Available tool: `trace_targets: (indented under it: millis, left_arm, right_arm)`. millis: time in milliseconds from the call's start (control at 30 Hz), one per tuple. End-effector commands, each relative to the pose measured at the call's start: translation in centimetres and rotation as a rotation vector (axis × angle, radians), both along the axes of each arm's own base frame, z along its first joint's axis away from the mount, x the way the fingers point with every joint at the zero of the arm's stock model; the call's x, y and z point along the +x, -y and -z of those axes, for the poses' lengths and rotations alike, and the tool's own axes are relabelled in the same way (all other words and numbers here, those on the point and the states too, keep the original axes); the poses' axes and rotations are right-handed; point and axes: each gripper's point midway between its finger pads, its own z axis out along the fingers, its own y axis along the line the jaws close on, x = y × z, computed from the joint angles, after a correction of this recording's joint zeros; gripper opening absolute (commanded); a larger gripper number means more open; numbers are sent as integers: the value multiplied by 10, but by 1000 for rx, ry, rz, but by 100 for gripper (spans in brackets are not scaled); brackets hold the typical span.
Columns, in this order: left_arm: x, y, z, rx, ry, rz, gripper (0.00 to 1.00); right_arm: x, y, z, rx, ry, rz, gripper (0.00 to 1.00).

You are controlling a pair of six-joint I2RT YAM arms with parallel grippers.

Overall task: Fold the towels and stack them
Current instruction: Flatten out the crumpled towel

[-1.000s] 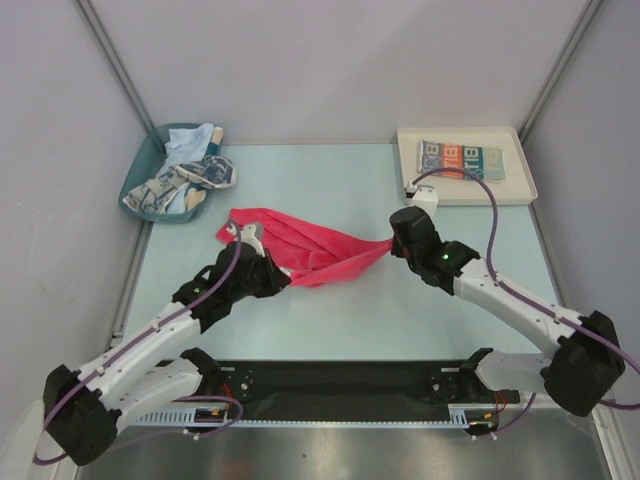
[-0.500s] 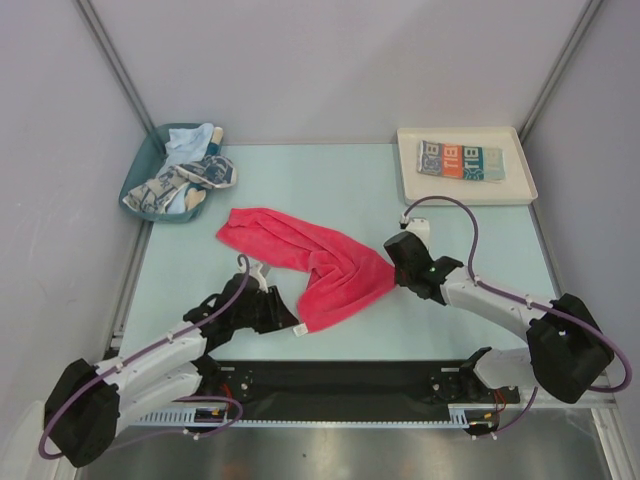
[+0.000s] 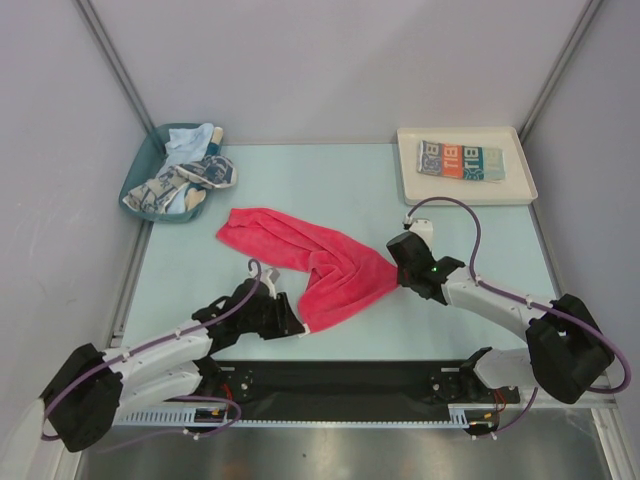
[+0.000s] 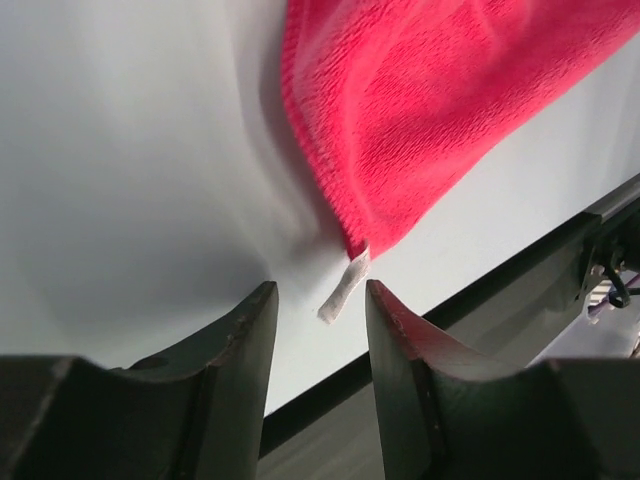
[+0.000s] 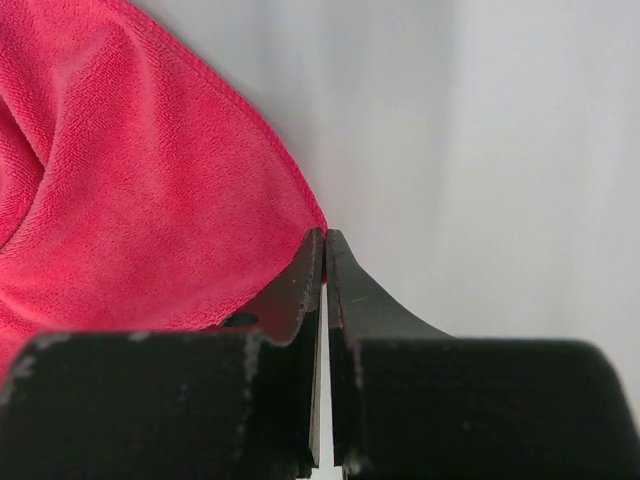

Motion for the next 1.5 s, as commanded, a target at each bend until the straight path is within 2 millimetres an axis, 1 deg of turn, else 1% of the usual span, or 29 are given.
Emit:
trace_targets:
  millis: [0, 100, 167, 267, 300, 333, 400, 433, 467, 533, 567, 600, 633, 667, 700, 733, 767, 833, 867, 900, 933, 967, 1100, 1200, 1233, 1267, 1367, 1400, 1467]
  left_arm:
    - [18, 9, -10, -23, 73, -26, 47]
    - [29, 14, -14, -18, 101, -34, 48]
    - [34, 17, -12, -9, 100, -32, 48]
    - [41, 29, -14, -42, 109, -16, 46]
    - [41, 32, -9, -32, 92, -9, 43]
    - [42, 33, -6, -28, 85, -9, 34]
    - [46, 36, -11, -39, 98, -12, 23]
    - [49, 37, -15, -39, 112, -12, 12]
    - [50, 35, -16, -26, 116, -15, 9]
    - [61, 34, -33, -13, 175, -29, 0]
    - [61, 28, -32, 24, 165, -35, 0]
    - [69, 28, -44, 26, 193, -49, 0]
    - [74, 24, -48, 44, 213, -58, 0]
    - [82, 15, -48, 60, 204, -86, 0]
    - [90, 12, -53, 57, 208, -99, 0]
    - [93, 9, -49, 66, 194, -95, 0]
    - [107, -2, -48, 76, 195, -141, 0]
    - [123, -8, -48, 83, 204, -157, 0]
    - [133, -12, -39, 83, 173, -163, 0]
    - [146, -10, -46, 82, 186, -171, 0]
    - [154, -12, -45, 93, 194, -171, 5]
    - [165, -12, -45, 93, 205, -178, 7]
    - [204, -7, -42, 107, 206, -175, 14]
    - [223, 0, -48, 96, 219, -161, 22]
    - [227, 0, -49, 99, 225, -160, 27]
    - [235, 0, -52, 95, 233, -168, 28]
    - [243, 2, -54, 70, 243, -164, 36]
    - [245, 2, -55, 65, 249, -163, 42]
    - [245, 3, -64, 50, 265, -155, 47]
  right_arm:
    - [8, -6, -12, 42, 45, 16, 0]
    - [8, -6, -13, 42, 49, 14, 0]
    - [9, -6, -13, 44, 50, 17, 0]
    - [11, -9, -15, 51, 54, 13, 0]
    - [12, -8, -16, 50, 54, 15, 0]
    - [12, -9, -18, 52, 56, 15, 0]
    - [14, -10, -25, 61, 71, 16, 0]
    - [14, -9, -29, 62, 75, 15, 0]
    - [14, -8, -32, 56, 84, 16, 0]
    - [17, -8, -43, 65, 105, 15, 0]
    - [19, -9, -49, 68, 115, 15, 0]
    - [20, -9, -51, 70, 121, 12, 0]
    - [25, -12, -59, 83, 140, 12, 0]
    - [28, -16, -61, 91, 143, 4, 0]
    - [32, -16, -62, 94, 143, 11, 0]
    - [39, -21, -62, 99, 148, 11, 0]
    - [43, -23, -61, 101, 148, 11, 0]
    - [56, -28, -52, 109, 136, 23, 0]
    - [61, -30, -49, 114, 131, 25, 0]
    - [65, -32, -43, 111, 124, 27, 0]
    - [72, -33, -42, 124, 136, 36, 0]
    - [79, -37, -33, 125, 115, 36, 0]
    - [100, -41, -22, 137, 108, 58, 0]
    - [111, -37, -18, 143, 102, 81, 0]
    - [113, -34, -17, 146, 102, 87, 0]
    - [115, -31, -16, 153, 99, 98, 0]
    - [119, -28, -12, 164, 90, 110, 0]
    - [120, -27, -8, 161, 86, 114, 0]
    - [121, -24, -4, 162, 80, 123, 0]
